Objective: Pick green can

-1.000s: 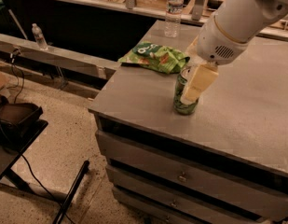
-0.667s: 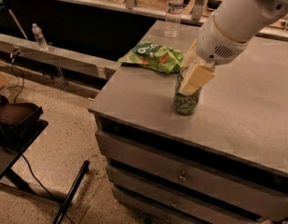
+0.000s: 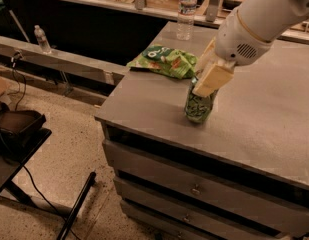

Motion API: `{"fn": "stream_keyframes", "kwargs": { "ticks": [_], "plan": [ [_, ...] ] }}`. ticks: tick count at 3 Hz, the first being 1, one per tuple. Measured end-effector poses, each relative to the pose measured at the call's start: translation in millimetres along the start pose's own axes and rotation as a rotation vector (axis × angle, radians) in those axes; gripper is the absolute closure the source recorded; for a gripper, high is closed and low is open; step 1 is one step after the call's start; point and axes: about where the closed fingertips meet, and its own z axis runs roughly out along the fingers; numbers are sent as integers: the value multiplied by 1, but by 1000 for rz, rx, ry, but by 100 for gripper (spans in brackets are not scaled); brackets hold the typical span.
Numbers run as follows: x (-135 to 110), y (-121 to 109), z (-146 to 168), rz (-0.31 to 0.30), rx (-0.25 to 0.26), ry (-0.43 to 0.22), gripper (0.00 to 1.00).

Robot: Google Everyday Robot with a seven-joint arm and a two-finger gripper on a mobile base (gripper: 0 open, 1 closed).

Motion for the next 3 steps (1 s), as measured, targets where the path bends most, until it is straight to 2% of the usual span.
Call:
{"fn": "stream_keyframes", "kwargs": {
  "ticks": [1,2,3],
  "plan": [
    [-8,-1,-30,-12,9,-151,100],
    [-17,5,-61,-57,40,-247,100],
    [-18,7,-64,-64,40,-258,100]
  ]
}}
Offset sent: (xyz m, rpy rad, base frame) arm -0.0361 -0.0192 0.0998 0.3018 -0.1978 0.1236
